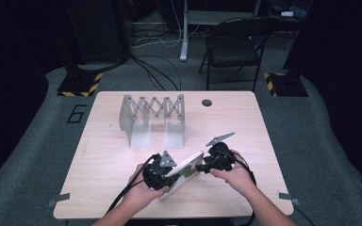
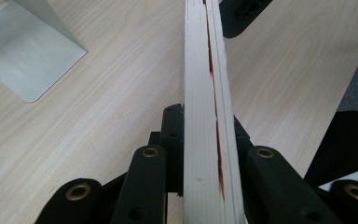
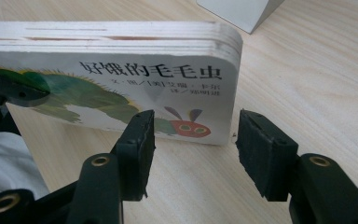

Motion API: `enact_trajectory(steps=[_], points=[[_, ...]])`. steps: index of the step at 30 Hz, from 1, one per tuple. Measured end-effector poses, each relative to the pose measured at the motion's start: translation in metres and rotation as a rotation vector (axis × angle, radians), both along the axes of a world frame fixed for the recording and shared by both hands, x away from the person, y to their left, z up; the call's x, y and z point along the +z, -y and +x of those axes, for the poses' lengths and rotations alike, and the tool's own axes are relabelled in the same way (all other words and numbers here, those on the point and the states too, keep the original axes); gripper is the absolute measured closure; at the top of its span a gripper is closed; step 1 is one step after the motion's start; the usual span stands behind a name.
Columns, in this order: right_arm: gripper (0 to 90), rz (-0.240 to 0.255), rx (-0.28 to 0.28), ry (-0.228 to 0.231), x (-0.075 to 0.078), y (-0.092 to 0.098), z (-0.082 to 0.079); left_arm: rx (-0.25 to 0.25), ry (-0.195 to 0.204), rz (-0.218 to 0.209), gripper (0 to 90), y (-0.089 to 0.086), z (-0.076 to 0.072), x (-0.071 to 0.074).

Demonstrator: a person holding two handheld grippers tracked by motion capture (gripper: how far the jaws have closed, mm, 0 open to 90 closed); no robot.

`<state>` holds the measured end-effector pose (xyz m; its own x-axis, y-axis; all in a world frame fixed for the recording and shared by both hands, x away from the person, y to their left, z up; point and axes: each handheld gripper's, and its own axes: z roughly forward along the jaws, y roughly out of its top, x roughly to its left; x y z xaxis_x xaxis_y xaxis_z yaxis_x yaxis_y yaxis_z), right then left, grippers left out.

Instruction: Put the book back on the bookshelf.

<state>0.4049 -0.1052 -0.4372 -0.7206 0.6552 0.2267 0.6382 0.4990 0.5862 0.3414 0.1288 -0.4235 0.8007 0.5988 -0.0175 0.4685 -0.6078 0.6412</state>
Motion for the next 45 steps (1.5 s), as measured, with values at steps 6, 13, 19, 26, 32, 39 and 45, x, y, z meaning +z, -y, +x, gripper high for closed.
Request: enact_trajectory(steps=[6, 13, 19, 26, 32, 39, 45], points=[[46.7, 0.007, -0.016, -0.004, 0.0, 0.0, 0.0, -0.009, -0.003, -0.019, 76.2, -0.001, 0.0, 0.004], [46.7, 0.006, -0.008, -0.007, -0.001, 0.001, 0.0, -0.011, -0.028, 0.015, 76.2, 0.003, 0.001, 0.001], [46.9, 0.002, -0.003, -0.01, -0.002, 0.0, -0.001, -0.009, -0.025, 0.029, 76.1, 0.003, -0.001, -0.002], [46.9, 0.006, -0.009, -0.006, -0.001, 0.0, 0.0, 0.0, -0.005, 0.012, 76.2, -0.001, 0.001, 0.003], [46.9, 0.008, -0.008, -0.006, -0.002, 0.0, 0.0, 0.028, -0.002, -0.001, 76.2, -0.007, 0.004, 0.01], [46.9, 0.009, -0.002, -0.003, -0.001, 0.002, 0.0, 0.059, 0.013, -0.011, 76.2, -0.015, 0.006, 0.015], [46.9, 0.016, -0.009, 0.001, -0.002, 0.004, 0.0, 0.079, 0.012, -0.011, 76.1, -0.02, 0.008, 0.019]])
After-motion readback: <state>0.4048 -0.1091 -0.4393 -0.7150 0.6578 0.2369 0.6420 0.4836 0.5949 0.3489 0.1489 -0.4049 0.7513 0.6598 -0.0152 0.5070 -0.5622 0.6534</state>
